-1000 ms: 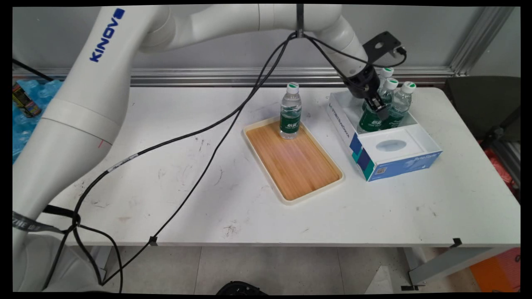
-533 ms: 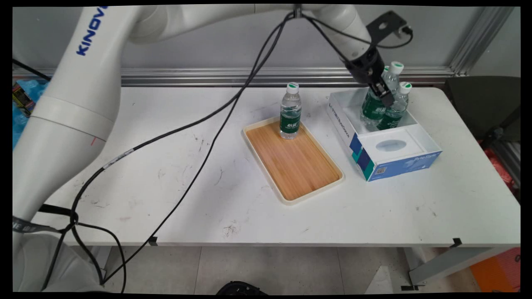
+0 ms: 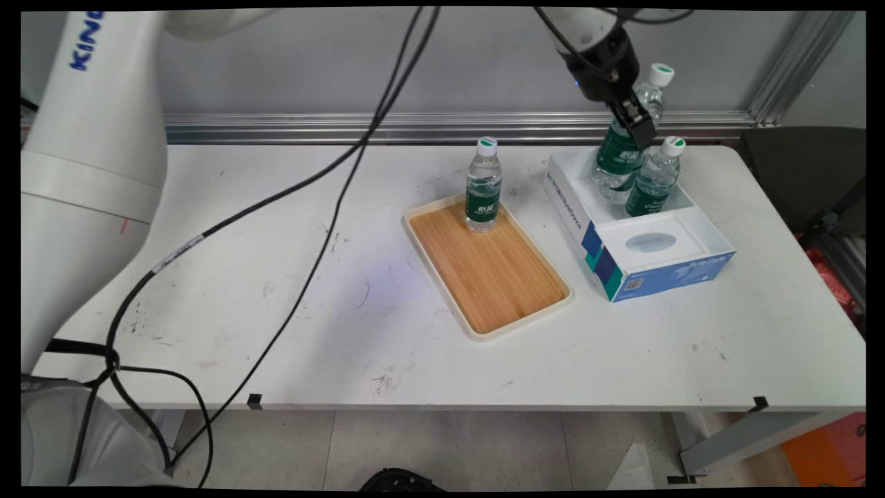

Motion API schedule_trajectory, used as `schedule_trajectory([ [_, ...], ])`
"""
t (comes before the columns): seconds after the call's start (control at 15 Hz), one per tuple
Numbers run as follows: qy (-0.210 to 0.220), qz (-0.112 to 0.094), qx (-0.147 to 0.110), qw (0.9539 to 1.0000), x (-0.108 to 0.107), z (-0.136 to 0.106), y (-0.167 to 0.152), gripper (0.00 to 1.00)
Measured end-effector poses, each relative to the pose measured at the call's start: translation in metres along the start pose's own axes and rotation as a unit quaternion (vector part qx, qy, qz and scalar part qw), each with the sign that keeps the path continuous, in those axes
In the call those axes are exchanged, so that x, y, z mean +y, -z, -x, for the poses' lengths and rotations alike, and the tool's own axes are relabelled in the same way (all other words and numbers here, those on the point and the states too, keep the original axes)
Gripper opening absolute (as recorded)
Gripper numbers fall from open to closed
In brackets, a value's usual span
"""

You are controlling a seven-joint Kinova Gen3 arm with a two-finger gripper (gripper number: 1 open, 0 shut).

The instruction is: Place the picked object on the tray

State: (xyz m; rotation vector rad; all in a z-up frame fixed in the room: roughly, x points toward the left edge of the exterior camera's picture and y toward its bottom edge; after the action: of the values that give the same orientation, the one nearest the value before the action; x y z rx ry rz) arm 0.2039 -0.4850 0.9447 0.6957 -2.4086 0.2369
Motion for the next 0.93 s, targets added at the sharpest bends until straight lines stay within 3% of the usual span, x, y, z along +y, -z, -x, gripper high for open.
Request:
schedule_trajectory([
  [0.4, -0.007, 0.006, -0.020, 0.9998, 0.008, 0.007, 0.050, 0.00],
  [0.93, 0.004, 0.015, -0.051, 0.9986, 0.022, 0.067, 0.104, 0.00],
])
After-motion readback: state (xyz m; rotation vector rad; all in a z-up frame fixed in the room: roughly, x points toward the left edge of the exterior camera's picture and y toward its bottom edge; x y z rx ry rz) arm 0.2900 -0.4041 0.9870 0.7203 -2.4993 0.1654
